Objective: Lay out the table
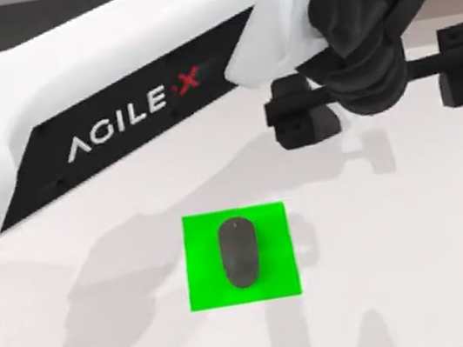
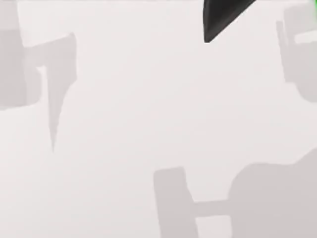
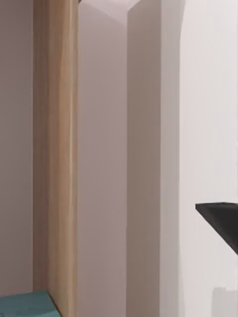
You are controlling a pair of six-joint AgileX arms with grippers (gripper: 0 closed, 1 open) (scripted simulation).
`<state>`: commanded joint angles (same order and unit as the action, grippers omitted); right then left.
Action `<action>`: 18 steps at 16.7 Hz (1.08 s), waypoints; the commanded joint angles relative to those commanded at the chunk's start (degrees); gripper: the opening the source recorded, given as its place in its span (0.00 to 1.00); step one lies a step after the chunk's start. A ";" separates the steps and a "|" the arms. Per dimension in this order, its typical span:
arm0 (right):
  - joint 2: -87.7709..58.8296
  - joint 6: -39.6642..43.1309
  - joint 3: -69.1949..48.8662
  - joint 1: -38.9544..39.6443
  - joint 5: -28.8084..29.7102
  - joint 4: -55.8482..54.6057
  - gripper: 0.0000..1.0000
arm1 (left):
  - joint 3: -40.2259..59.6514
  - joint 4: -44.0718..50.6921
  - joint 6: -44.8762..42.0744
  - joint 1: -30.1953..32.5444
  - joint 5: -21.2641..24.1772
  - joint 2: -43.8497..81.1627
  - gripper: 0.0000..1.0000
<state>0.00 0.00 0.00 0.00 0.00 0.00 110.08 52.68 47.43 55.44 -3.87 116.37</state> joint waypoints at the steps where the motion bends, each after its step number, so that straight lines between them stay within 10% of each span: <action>1: 0.00 0.00 0.00 0.00 0.00 0.00 1.00 | 4.94 0.51 1.34 2.22 0.03 -0.60 1.00; 18: 0.00 0.00 0.00 0.00 0.00 0.00 1.00 | 110.75 7.02 28.24 49.57 -6.79 -21.80 1.00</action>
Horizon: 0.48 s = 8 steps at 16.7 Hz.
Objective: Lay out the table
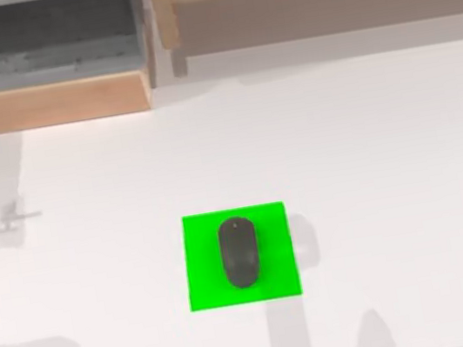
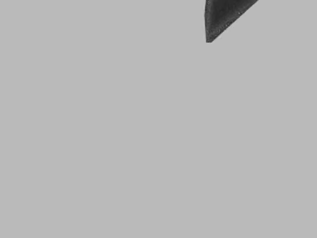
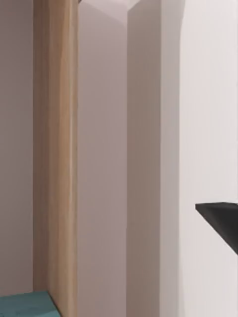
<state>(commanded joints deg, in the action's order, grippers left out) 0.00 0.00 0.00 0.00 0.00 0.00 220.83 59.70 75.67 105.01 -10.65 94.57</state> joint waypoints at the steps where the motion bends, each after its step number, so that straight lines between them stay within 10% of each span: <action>1: 0.00 0.00 0.00 0.00 0.00 0.00 1.00 | 6.05 0.05 1.39 2.72 -1.00 -1.83 1.00; 8: 0.00 0.00 0.00 0.00 0.00 0.00 1.00 | 42.88 -0.48 9.15 18.80 -8.87 -14.94 1.00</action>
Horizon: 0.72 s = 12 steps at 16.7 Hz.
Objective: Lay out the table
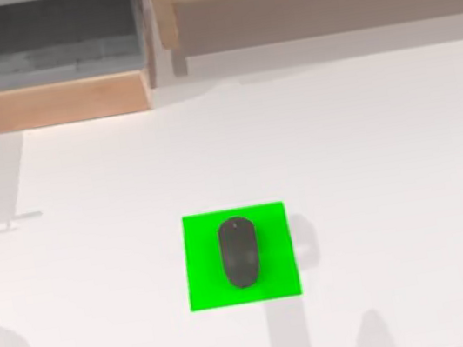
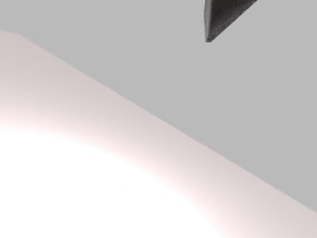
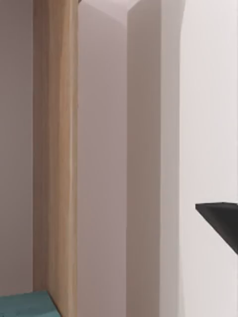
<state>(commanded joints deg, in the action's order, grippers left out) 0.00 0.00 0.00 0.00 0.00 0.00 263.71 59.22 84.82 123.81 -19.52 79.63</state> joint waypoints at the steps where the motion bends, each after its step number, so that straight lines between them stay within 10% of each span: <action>1: 0.00 0.00 0.00 0.00 0.00 0.00 1.00 | 4.37 -0.18 0.82 1.87 -1.18 -1.82 1.00; 12: 0.00 0.00 0.00 0.00 0.00 0.00 1.00 | 32.95 -2.01 5.78 16.29 -11.72 -16.48 1.00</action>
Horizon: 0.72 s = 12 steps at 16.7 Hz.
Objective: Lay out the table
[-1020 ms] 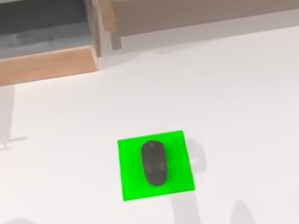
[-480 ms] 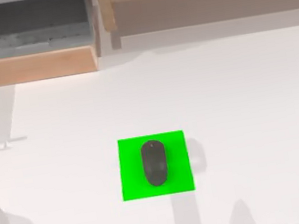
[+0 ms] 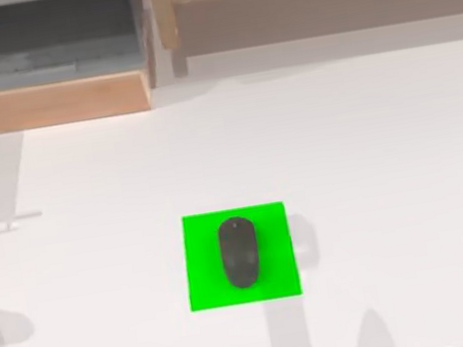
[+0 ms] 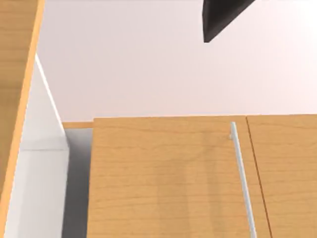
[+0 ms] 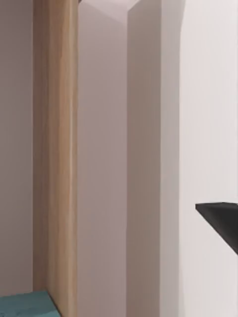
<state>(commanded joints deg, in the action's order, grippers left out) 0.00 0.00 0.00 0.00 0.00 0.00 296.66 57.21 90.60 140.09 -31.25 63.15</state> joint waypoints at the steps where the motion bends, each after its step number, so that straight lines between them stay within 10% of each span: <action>1: 0.00 0.00 0.00 0.00 0.00 0.00 1.00 | 0.85 -0.04 0.15 0.69 -0.49 -0.56 1.00; 12: 0.00 0.00 0.00 0.00 0.00 0.00 1.00 | -0.06 -1.26 0.34 2.58 -0.15 -1.98 1.00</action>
<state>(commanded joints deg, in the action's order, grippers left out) 0.00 0.00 0.00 0.00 0.00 0.00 296.61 55.95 90.94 142.67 -31.40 61.16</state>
